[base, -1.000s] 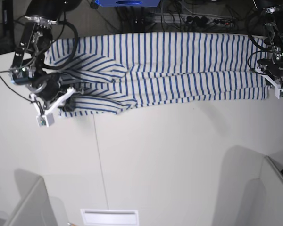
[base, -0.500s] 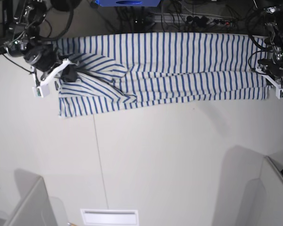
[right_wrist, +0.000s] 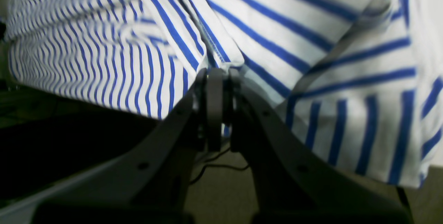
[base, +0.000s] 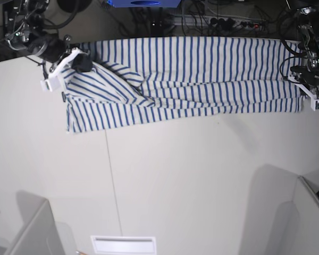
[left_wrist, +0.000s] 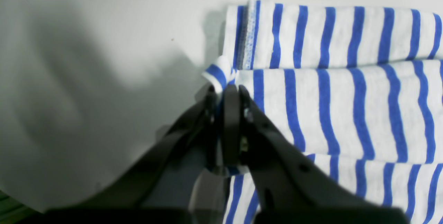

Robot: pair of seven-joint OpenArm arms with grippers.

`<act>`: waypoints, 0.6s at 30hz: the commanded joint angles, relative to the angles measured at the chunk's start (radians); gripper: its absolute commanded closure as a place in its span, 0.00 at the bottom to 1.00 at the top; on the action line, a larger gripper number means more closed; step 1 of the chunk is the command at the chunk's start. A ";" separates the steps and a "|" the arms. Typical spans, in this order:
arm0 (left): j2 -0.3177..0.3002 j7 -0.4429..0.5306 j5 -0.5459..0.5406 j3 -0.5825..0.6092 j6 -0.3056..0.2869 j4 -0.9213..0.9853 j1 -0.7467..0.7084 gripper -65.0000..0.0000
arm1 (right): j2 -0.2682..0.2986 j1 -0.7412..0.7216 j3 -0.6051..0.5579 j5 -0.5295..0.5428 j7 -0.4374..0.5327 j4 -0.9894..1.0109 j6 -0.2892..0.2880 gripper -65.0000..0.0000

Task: Fold the T-shirt properly
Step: 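Regrip the folded shirt edge with both grippers and pull it toward the robot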

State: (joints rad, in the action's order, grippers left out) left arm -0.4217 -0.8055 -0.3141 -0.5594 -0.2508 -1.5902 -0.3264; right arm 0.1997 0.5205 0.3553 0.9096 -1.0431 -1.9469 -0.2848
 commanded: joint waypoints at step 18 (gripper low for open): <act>-0.021 -0.139 0.003 -0.015 0.008 -0.263 -0.052 0.71 | -0.021 -0.012 0.011 -0.100 0.020 -0.006 -0.004 0.74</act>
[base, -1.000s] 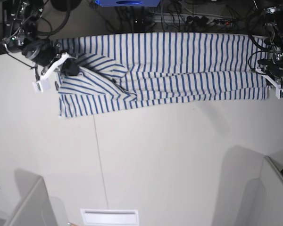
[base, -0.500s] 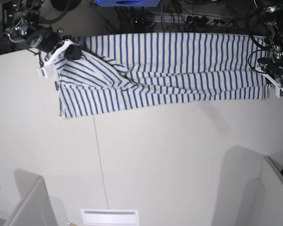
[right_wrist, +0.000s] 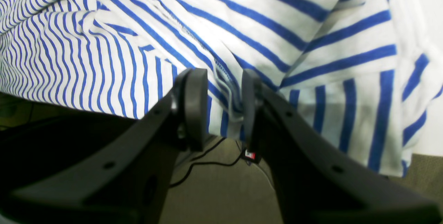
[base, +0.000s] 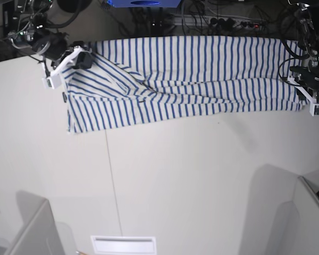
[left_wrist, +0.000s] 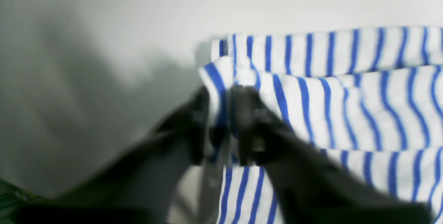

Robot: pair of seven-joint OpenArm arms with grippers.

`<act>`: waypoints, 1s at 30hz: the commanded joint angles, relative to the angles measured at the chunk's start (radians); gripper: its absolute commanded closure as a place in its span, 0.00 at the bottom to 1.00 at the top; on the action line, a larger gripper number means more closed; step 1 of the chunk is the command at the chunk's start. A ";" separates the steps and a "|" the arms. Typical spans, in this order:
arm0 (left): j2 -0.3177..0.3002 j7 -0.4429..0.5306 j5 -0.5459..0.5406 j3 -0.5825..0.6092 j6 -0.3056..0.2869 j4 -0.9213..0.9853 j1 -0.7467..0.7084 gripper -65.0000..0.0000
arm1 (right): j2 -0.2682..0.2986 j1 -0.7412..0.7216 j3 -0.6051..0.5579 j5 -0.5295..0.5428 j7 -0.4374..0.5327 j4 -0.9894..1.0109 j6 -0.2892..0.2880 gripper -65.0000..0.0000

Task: Fold the T-shirt properly
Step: 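Regrip the folded shirt edge with both grippers and pull it toward the robot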

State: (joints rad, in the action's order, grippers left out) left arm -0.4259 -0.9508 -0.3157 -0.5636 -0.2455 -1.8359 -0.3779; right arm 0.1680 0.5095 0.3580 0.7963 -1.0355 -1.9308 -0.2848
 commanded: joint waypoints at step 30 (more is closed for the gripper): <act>0.161 0.100 0.008 -0.057 0.008 0.256 0.056 1.00 | 0.123 -0.228 -0.193 -0.004 0.116 0.218 -0.004 1.00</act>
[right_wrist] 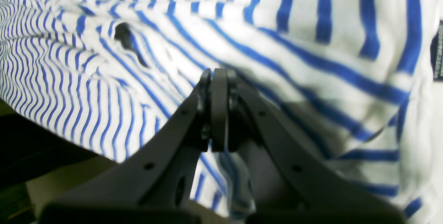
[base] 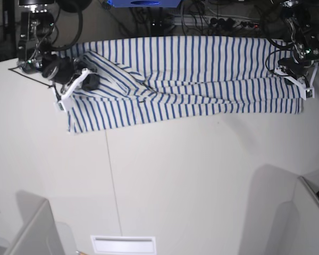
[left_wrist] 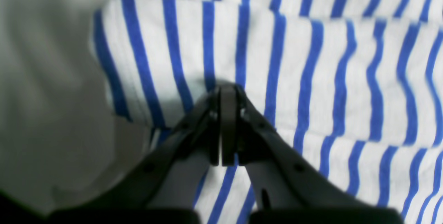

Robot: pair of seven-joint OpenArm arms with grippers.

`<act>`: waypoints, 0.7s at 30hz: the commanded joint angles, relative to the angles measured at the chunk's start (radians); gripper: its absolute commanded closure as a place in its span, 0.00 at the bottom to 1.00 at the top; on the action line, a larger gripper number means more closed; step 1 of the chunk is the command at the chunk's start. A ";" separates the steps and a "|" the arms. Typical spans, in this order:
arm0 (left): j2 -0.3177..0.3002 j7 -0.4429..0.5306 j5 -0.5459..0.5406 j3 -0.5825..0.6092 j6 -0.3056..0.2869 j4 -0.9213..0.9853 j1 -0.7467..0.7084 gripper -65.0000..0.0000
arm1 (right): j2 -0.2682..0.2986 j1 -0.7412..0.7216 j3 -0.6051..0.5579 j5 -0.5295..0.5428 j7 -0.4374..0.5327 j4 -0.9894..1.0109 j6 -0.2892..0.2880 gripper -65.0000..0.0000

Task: Fold the T-shirt properly
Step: 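Regrip the folded shirt edge with both grippers and pull it toward the robot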

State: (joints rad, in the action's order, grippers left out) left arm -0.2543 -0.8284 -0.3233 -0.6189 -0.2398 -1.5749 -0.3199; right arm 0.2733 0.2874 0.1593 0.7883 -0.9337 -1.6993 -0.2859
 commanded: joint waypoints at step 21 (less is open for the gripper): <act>0.013 -0.072 0.310 0.020 -0.003 0.207 0.403 1.00 | -0.050 -0.363 0.016 -0.270 0.000 0.331 0.000 1.00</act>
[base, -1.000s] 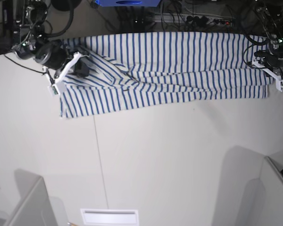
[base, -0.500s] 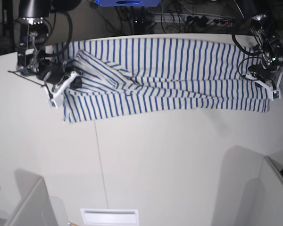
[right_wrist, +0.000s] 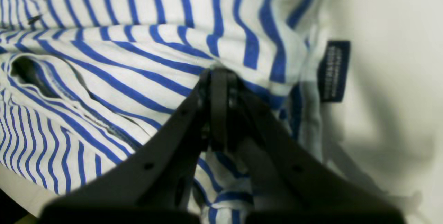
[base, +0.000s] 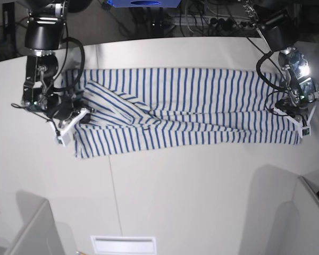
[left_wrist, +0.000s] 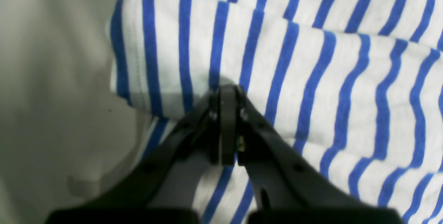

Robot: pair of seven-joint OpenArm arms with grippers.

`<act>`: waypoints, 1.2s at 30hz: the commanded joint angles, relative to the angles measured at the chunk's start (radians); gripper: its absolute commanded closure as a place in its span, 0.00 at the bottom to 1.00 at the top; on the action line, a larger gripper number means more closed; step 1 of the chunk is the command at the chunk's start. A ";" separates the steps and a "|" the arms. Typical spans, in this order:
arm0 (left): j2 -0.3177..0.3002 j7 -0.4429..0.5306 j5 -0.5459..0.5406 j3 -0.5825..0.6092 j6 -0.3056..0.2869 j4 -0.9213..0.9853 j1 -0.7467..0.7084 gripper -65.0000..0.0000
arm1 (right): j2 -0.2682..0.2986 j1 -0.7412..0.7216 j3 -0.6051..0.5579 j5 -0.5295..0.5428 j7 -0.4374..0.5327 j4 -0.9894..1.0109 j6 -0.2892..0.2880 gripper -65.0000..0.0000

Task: Fold the T-shirt properly
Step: 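Regrip the folded shirt edge with both grippers and pull it toward the robot, then move the left gripper to the shirt's sleeve side and grasp the edge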

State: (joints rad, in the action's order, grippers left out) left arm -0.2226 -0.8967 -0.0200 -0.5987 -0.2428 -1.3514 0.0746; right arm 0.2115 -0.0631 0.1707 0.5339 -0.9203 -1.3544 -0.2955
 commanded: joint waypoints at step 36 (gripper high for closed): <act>-0.254 0.109 -0.604 -0.091 -0.165 0.212 -0.083 0.00 | -0.016 0.231 0.002 0.185 -0.032 -0.469 0.006 1.00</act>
State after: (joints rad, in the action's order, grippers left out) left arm -0.4473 -0.7986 -0.6151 -0.6849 -0.4019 -1.1286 -0.0181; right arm 0.1898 0.1787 0.1673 0.7025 -0.9699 -1.8091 -0.2848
